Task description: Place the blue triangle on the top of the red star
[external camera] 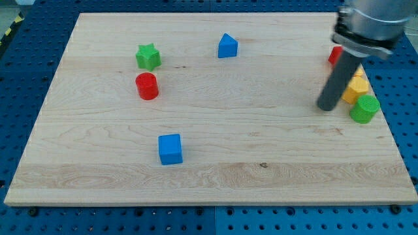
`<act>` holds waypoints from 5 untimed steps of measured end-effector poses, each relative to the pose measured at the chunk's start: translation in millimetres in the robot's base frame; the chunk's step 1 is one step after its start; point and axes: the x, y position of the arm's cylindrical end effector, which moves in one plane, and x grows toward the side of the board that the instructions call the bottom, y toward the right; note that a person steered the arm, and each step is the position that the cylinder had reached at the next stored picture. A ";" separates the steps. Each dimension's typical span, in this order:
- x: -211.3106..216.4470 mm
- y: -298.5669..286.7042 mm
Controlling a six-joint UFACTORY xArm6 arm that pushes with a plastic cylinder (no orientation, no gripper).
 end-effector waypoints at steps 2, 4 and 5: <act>-50.3 -82.4; -99.2 -166.5; -116.9 -187.4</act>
